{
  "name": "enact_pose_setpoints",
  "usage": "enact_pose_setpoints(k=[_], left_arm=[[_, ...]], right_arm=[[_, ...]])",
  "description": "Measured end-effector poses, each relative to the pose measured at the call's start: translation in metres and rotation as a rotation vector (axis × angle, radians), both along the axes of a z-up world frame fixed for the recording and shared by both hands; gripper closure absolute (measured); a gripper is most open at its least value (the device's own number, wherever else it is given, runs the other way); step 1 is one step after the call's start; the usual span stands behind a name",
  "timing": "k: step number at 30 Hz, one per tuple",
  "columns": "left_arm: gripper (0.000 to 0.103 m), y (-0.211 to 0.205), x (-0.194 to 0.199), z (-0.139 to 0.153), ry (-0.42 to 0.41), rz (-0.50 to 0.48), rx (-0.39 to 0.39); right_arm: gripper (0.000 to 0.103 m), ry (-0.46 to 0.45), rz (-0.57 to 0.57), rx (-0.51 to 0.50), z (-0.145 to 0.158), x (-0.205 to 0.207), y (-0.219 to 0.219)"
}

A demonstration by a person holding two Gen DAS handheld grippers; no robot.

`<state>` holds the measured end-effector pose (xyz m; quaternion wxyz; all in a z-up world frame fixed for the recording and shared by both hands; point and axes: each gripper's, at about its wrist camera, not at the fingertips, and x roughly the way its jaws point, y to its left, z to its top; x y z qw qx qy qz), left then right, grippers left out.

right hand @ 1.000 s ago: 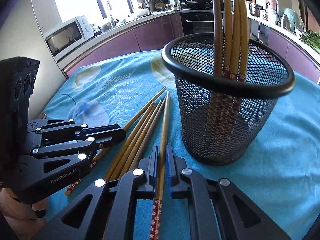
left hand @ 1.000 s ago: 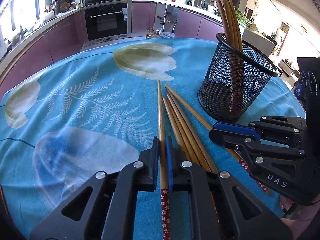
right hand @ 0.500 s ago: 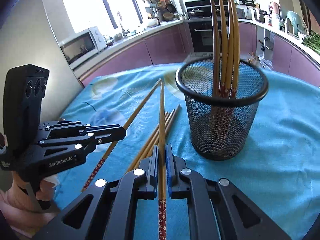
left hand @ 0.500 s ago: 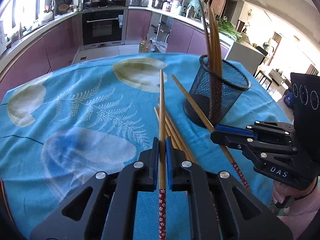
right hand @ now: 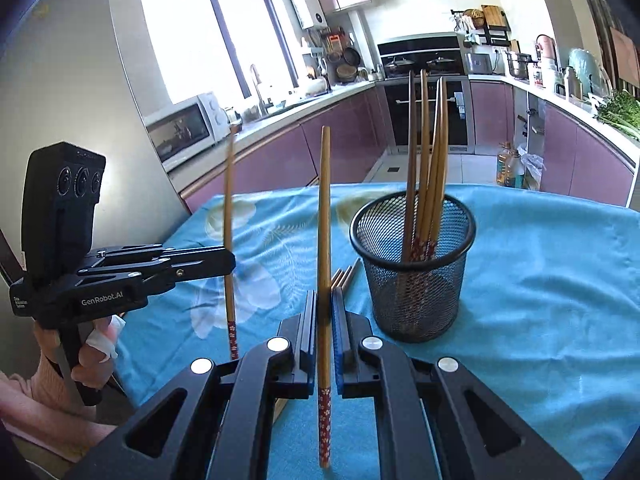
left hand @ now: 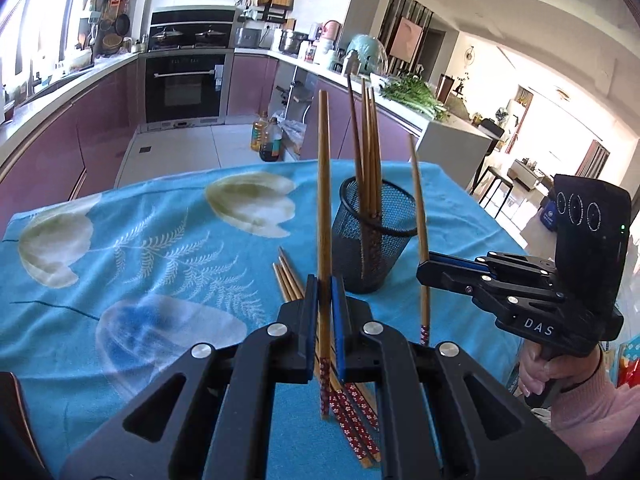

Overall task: Organize utensils
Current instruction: 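Lift the left tool's chopstick upright toward the cup while the right tool lifts its own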

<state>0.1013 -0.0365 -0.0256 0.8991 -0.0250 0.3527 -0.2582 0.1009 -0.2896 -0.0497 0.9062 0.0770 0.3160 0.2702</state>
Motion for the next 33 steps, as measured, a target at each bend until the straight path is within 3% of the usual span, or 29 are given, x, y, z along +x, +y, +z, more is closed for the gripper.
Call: enact_pose_setpoints(k=[15,33], left_arm=[[0.095,-0.004,-0.010,0.039,-0.084,-0.032,-0.064],[0.095,-0.024,0.004,0.069,-0.145,-0.053,-0.100]], right_arm=[[0.097,-0.075,-0.025,0.039,0.021,-0.001,-0.024],[0.097,-0.173,-0.054,0.014,0.053,0.003,-0.036]])
